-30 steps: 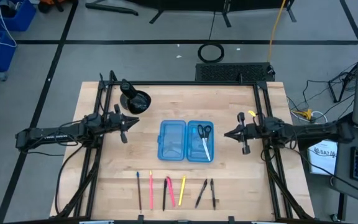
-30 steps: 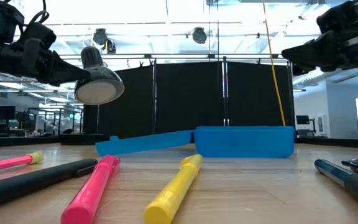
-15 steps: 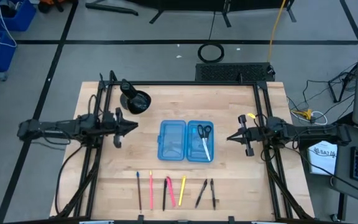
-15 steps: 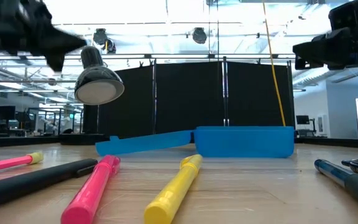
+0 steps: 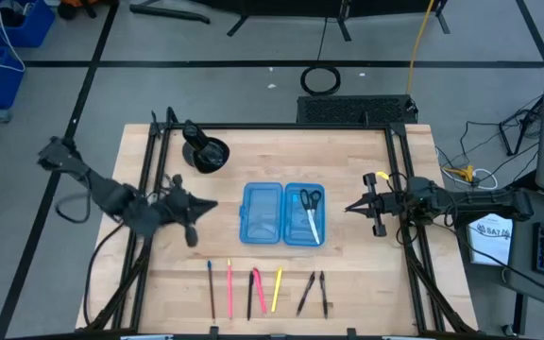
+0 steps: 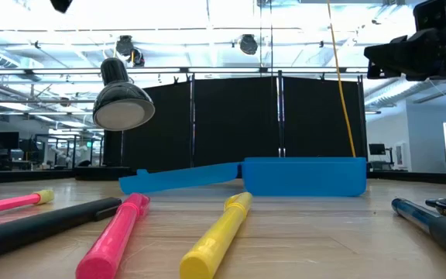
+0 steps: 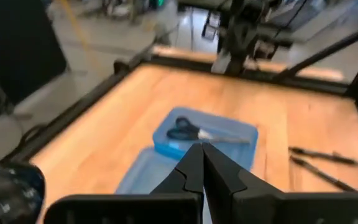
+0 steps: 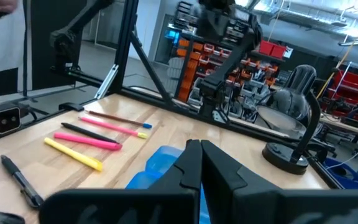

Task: Pick & place school supplies into a supply box
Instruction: Put the brown pencil into the supply box

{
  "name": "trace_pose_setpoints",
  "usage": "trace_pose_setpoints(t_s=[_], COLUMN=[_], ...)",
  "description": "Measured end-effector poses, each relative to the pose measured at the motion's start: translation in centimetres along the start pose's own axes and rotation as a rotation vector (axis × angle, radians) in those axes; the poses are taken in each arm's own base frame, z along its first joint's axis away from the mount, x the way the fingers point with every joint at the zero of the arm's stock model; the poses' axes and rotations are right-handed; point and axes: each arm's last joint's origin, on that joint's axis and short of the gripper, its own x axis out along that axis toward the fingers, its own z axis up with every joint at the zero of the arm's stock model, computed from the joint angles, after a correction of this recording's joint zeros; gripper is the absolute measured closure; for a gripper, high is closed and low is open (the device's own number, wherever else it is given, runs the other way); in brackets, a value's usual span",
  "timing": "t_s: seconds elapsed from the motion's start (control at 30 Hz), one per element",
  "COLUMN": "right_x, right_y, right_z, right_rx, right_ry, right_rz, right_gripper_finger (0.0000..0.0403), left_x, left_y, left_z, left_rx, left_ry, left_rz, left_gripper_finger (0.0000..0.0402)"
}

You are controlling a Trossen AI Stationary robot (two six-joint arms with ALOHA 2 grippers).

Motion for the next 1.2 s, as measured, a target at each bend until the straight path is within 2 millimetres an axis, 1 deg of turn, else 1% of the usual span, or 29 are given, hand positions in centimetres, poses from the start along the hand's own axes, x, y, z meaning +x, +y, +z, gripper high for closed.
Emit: trace_pose_setpoints(t_s=[0.1,0.13,0.2,0.27,0.37,0.47,0.57,0.63,0.7,0.8,0.93,1.03,1.13,1.2], right_x=[0.0,0.0,0.0,0.0,0.0,0.0,0.0,0.0,0.0,0.0,0.0,0.0,0.0,0.0], right_y=[0.0,0.0,0.0,0.0,0.0,0.0,0.0,0.0,0.0,0.0,-0.1,-0.1,-0.1,-0.1], right_z=[0.0,0.1,0.1,0.1,0.1,0.1,0.1,0.1,0.1,0.1,0.2,0.3,0.4,0.5], right_rx=[0.001,0.0,0.0,-0.001,-0.011,-0.017,-0.019,-0.019,-0.02,-0.023,-0.025,-0.026,-0.009,-0.005], right_ry=[-0.003,-0.006,-0.008,-0.01,-0.012,-0.012,-0.012,-0.012,-0.012,-0.012,-0.019,-0.036,-0.044,-0.048], right_rz=[-0.001,-0.002,-0.002,-0.003,-0.005,-0.005,-0.005,-0.006,-0.006,-0.006,-0.008,-0.013,-0.015,-0.016], right_gripper_finger=[0.0403,0.0403,0.0403,0.0403,0.0403,0.0403,0.0403,0.0403,0.0403,0.0403,0.0403,0.0403,0.0403,0.0403], left_x=[0.5,0.8,1.5,2.1,3.2,4.2,5.2,5.9,6.6,7.0,7.0,6.8,6.2,5.8], left_y=[-2.7,-3.5,-5.0,-6.2,-7.6,-8.3,-9.0,-9.8,-10.8,-11.8,-12.1,-12.4,-12.6,-12.6], left_z=[1.8,2.1,2.5,2.8,2.4,1.1,-0.6,-2.0,-3.4,-4.8,-5.7,-6.7,-8.1,-9.2], left_rx=[-0.06,-0.081,-0.16,-0.275,-0.388,-0.494,-0.62,-0.69,-0.69,-0.643,-0.645,-0.659,-0.675,-0.684], left_ry=[0.091,0.132,0.234,0.363,0.559,0.718,0.828,0.902,0.965,0.955,0.924,0.91,0.896,0.889], left_rz=[0.039,0.058,0.089,0.121,0.233,0.412,0.572,0.646,0.676,0.697,0.75,0.767,0.792,0.798], left_gripper_finger=[0.0398,0.0399,0.0397,0.0396,0.0399,0.0395,0.0392,0.0397,0.0398,0.0393,0.0388,0.0383,0.0364,0.034])
